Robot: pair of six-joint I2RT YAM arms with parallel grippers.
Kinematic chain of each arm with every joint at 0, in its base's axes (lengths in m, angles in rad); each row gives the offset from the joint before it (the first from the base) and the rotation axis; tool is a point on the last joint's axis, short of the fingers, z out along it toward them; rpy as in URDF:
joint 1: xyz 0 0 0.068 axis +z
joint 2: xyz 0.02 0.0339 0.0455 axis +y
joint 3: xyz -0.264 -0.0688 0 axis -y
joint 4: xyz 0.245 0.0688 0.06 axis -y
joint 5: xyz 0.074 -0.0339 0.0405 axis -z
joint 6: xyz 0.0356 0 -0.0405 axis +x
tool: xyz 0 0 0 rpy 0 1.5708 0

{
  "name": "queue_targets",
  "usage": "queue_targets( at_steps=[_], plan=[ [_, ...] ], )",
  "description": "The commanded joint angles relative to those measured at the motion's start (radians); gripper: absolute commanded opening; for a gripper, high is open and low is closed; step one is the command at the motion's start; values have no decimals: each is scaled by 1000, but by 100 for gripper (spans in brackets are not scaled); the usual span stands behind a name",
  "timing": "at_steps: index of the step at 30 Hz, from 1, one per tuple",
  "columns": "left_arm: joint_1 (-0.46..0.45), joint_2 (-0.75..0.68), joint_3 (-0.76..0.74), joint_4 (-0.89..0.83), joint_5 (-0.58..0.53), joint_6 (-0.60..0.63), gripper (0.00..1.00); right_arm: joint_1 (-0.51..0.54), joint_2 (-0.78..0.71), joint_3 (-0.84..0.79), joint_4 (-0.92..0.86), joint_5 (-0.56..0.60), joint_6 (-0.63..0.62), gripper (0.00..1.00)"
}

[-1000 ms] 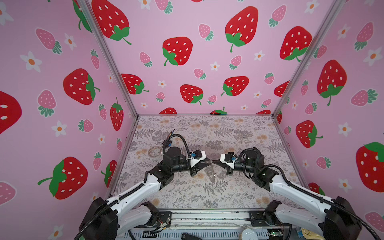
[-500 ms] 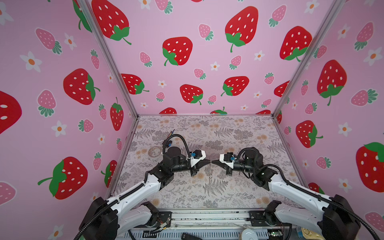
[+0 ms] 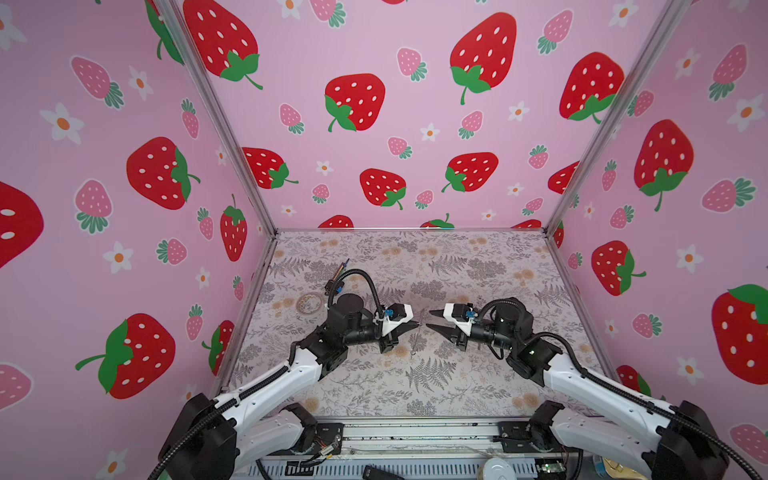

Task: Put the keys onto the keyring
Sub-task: 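Move the right gripper over the blue-tagged key and lower toward it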

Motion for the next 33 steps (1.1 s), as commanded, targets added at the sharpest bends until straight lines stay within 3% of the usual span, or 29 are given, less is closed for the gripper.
queue_targets(
  at_steps=[1,7,10,16,21,33],
  plan=[
    [5,-15,19,-34,-7,84,0,3,-16,16,-82,209,158,40],
    [40,-7,-15,-29,-22,140,0,4,8,10,-178,472,510,39],
    [41,-13,-38,-9,-62,145,0,4,22,10,-282,545,609,39],
    [41,-29,-101,80,-101,60,0,3,21,0,-469,670,710,39],
    [34,-24,-62,51,-73,29,0,4,15,-33,-583,797,788,43],
    [22,0,-35,61,-73,-18,0,-3,130,-67,-619,856,887,51]
  ],
)
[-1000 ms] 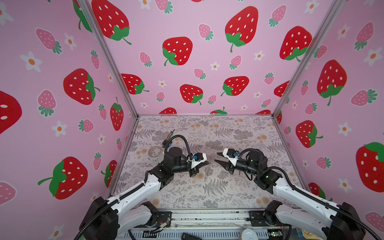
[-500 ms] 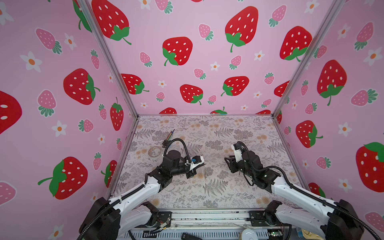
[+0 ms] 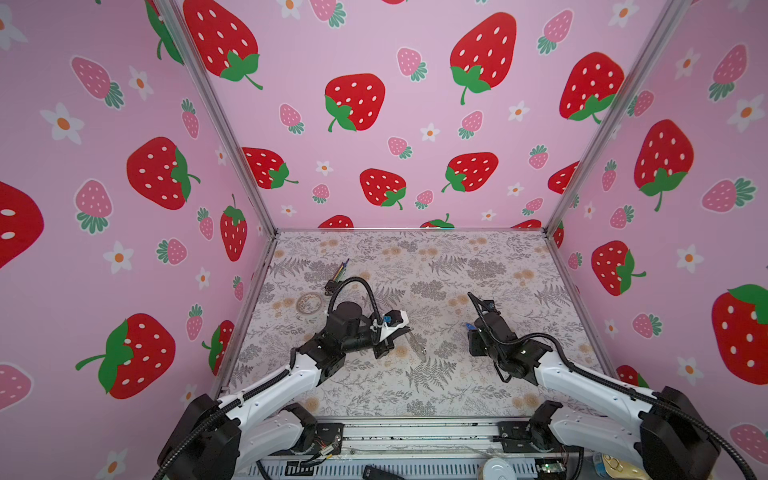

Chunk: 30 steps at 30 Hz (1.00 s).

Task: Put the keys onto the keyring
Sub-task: 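Move the right gripper over the blue-tagged key and lower toward it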

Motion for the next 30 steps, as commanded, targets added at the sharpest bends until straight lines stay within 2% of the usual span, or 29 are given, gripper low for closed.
queue_targets(
  at_steps=[1,13,22,27,30],
  plan=[
    [-6,11,61,46,23,-26,0,-6,22,-17,-17,41,61,56],
    [-27,19,64,31,-7,-9,0,-119,88,-77,114,-81,15,63],
    [-34,18,61,35,-25,2,0,-129,215,-48,212,-181,-70,63],
    [-34,24,59,33,-33,7,0,-127,311,0,254,-341,-136,58],
    [-35,24,59,35,-37,9,0,-87,327,17,291,-458,-157,54]
  ],
)
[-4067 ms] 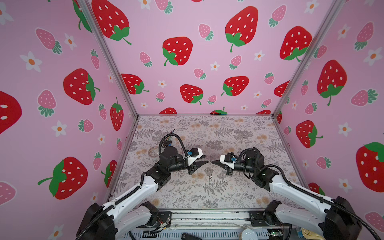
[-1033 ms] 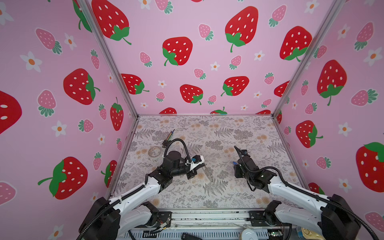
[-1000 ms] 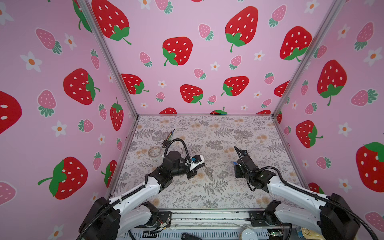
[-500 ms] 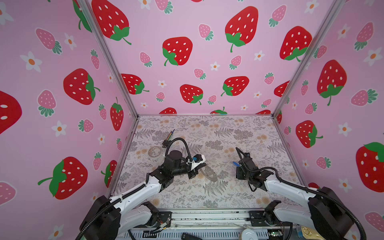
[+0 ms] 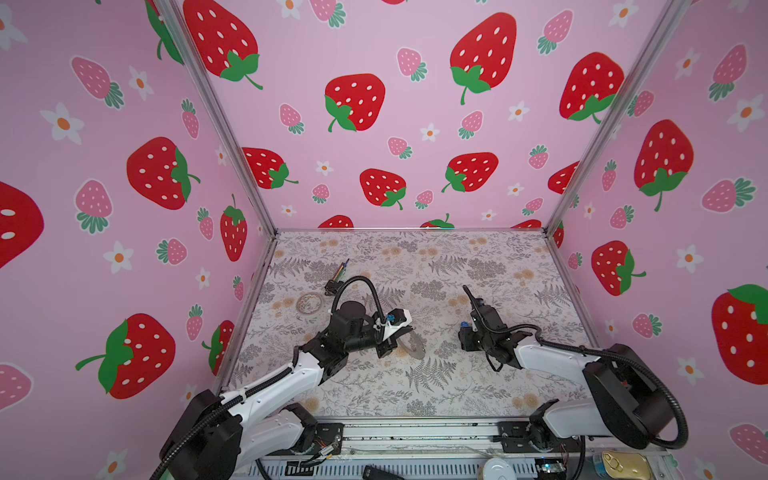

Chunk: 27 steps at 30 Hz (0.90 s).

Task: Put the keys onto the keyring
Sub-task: 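Move the right gripper over the blue-tagged key and lower toward it, then lower the right gripper and close on the key's metal ring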

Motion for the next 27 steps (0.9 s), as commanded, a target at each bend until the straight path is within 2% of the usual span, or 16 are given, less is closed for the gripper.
queue_targets(
  at_steps=[1,4,10,12,15,21,27],
  plan=[
    [-5,4,42,32,-4,22,0,52,21,11,-2,-181,-42,53],
    [-4,10,40,32,-9,24,0,76,-9,32,-32,-198,-49,52],
    [-4,19,40,37,-13,24,0,61,-115,41,-115,-35,-67,52],
    [-4,17,40,36,-19,26,0,50,-127,37,-117,-16,-76,48],
    [-5,11,38,35,-24,31,0,49,-101,45,-118,-7,-92,45],
    [-4,8,37,34,-27,34,0,80,-13,85,-100,-68,-120,40],
    [-5,7,37,33,-29,37,0,132,35,123,-129,-27,-130,39]
  ],
)
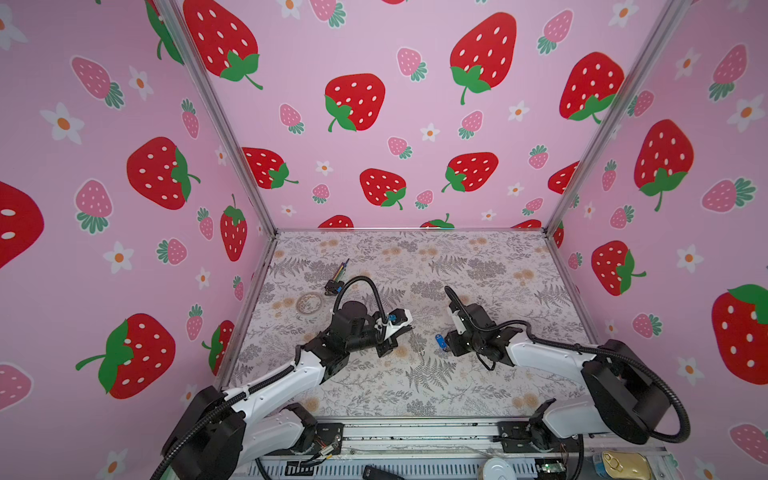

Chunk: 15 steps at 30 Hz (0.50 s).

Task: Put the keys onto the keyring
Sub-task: 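Lower the right gripper and close on the key's metal ring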

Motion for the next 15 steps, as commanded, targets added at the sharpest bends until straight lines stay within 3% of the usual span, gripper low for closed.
queue_targets(
  at_steps=[1,15],
  plan=[
    [-5,-12,37,31,5,16,0,29,15,37,-34,38,-10,39],
    [-8,-11,40,22,0,23,0,109,112,91,-59,86,-4,37]
  ],
)
